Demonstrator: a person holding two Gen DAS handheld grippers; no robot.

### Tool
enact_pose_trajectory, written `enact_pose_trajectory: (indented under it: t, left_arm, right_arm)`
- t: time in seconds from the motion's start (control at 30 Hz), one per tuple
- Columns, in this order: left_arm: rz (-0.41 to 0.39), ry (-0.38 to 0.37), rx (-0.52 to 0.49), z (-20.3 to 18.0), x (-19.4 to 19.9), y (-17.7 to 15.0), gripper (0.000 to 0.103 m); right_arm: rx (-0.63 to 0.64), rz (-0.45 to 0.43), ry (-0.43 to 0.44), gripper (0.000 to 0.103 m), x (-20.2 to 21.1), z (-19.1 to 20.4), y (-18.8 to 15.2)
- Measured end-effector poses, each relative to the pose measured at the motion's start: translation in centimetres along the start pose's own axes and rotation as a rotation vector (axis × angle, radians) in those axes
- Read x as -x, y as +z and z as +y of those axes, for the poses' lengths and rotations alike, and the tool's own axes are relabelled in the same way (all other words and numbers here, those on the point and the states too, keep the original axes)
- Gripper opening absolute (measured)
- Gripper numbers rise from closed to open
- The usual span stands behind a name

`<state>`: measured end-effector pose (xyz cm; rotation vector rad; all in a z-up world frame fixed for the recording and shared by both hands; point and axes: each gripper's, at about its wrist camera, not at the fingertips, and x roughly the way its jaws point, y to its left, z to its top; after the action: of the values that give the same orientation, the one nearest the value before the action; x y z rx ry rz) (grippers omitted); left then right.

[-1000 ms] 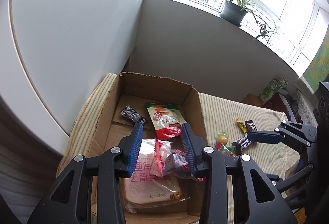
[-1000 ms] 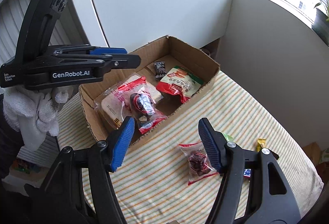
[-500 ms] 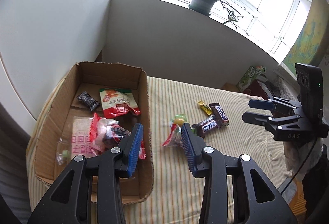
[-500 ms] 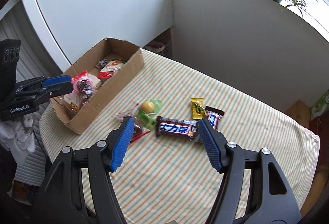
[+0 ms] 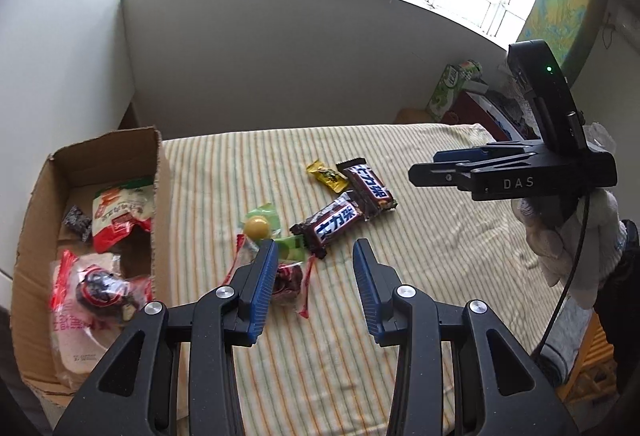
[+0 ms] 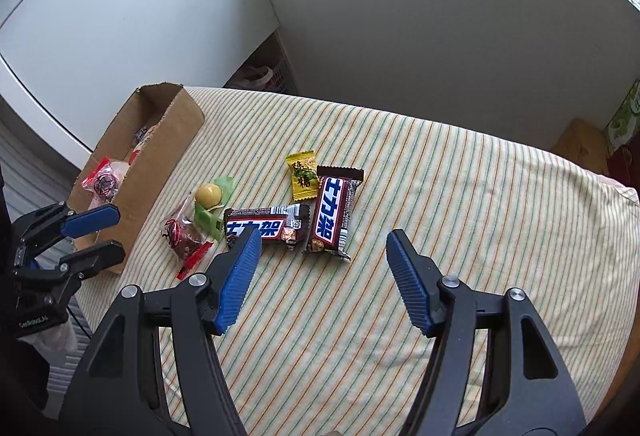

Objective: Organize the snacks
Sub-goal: 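Move both grippers back over the chocolate bars on the table, then grasp a blue-wrapped chocolate bar with each gripper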

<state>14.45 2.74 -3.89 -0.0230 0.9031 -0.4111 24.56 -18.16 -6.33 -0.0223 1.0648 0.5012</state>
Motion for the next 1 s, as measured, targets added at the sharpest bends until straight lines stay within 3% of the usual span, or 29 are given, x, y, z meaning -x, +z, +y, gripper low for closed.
enact_pose_trajectory:
  t: [0.2,0.47,1.0]
  left_arm:
    - [0.043,-0.013,-0.02,-1.9,-4.1,0.8,0.038]
    - [0.108,0.026,-0.05,-2.2,-8.8,1.9,0.037]
    - [0.162,-0.007,-0.063,-1.8,-11.7,2.6,0.038]
  right_arm:
    - [-0.059,0.038,0.048,0.058,-2.5,-1.6,0.5]
    - [-0.058,0.066,0.072,0.057,-4.7,-2.2,1.2]
    - [-0.055,0.114,0.068,0.05,-7.4,-2.3,1.8]
